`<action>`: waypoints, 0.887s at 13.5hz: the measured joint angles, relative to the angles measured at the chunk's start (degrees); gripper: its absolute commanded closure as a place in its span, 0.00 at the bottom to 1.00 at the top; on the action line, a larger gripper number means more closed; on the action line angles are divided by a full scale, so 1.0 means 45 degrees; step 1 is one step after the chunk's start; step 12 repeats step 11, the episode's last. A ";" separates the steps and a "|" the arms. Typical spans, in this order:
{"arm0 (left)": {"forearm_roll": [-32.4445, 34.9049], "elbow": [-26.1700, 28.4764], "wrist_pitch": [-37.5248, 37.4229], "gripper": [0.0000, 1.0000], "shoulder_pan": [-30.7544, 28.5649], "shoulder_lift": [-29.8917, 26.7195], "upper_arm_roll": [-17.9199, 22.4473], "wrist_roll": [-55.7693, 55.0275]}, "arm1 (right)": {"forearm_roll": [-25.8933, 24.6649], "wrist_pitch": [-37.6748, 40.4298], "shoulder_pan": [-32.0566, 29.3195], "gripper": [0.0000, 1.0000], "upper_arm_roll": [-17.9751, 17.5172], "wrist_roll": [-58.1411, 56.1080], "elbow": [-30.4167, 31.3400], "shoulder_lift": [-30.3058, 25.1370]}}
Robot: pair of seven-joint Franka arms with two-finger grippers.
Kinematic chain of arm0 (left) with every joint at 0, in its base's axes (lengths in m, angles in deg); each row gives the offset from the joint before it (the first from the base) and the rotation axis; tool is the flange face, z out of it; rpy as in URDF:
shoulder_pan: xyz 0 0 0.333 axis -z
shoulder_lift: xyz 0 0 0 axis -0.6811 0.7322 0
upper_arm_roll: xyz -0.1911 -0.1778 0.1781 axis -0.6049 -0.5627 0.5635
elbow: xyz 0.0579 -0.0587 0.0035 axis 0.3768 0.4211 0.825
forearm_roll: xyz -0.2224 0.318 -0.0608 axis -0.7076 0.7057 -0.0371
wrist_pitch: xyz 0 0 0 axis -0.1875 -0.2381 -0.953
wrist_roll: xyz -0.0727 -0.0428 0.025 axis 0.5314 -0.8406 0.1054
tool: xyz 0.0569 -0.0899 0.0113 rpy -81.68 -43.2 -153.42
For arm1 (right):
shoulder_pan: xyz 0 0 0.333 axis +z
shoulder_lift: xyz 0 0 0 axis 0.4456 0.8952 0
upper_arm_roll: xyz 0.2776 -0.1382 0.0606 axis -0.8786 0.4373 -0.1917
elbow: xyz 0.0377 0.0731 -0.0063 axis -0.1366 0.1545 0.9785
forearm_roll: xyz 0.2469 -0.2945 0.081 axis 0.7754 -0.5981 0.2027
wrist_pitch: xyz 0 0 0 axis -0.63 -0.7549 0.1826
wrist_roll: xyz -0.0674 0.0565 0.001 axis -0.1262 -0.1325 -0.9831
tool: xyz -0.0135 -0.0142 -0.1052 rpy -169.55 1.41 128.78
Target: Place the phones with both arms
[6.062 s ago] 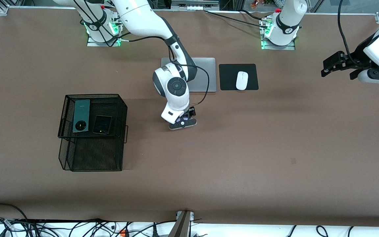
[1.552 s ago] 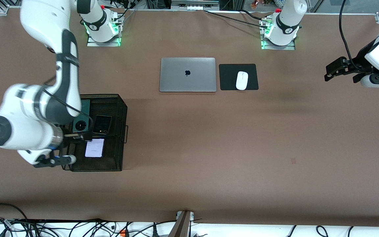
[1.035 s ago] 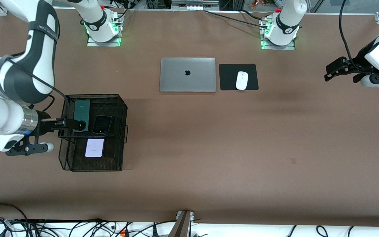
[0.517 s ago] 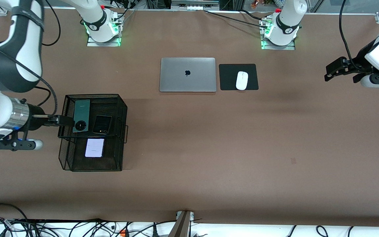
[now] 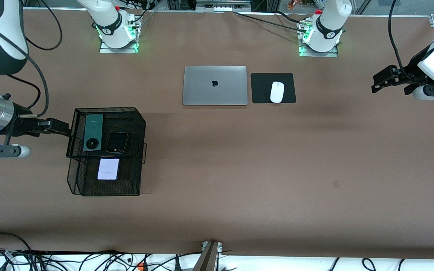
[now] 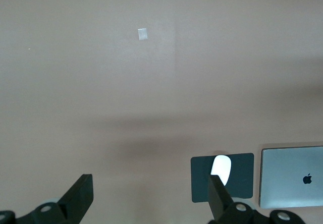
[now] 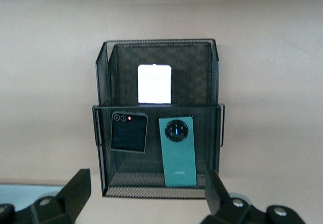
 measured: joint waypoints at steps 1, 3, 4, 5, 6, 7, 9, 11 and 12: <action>0.0000 0.0000 0.0000 0.00 0.0000 0.0000 0.0000 0.0000 | -0.0004 -0.0917 -0.0015 0.00 -0.0047 0.0114 0.1212 -0.0617; 0.0000 0.0000 0.0000 0.00 0.0000 0.0000 0.0000 0.0000 | -0.0013 -0.1767 -0.0015 0.00 -0.0162 0.0738 0.2941 -0.1523; 0.0000 0.0000 0.0000 0.00 0.0000 0.0000 0.0000 0.0000 | -0.0014 -0.1836 -0.0008 0.00 -0.0219 0.1049 0.3334 -0.1747; 0.0001 0.0000 0.0000 0.00 -0.0002 0.0000 0.0001 0.0000 | -0.0014 -0.1833 0.0006 0.00 -0.0272 0.1220 0.3559 -0.1875; 0.0001 0.0000 0.0000 0.00 -0.0007 0.0000 0.0003 0.0000 | -0.0014 -0.1832 0.0015 0.00 -0.0311 0.1315 0.3662 -0.1915; 0.0001 0.0000 0.0000 0.00 -0.0027 0.0000 0.0010 0.0000 | -0.0014 -0.1832 0.0024 0.00 -0.0325 0.1384 0.3710 -0.1911; 0.0001 0.0000 0.0000 0.00 -0.0073 0.0000 0.0014 0.0000 | -0.0014 -0.1832 0.0024 0.00 -0.0325 0.1431 0.3762 -0.1910; 0.0001 0.0000 0.0000 0.00 -0.0089 0.0000 0.0014 0.0000 | -0.0014 -0.1832 0.0023 0.00 -0.0325 0.1440 0.3765 -0.1912; 0.0001 0.0000 0.0000 0.00 -0.0089 0.0000 0.0014 0.0000 | -0.0014 -0.1832 0.0023 0.00 -0.0325 0.1440 0.3765 -0.1912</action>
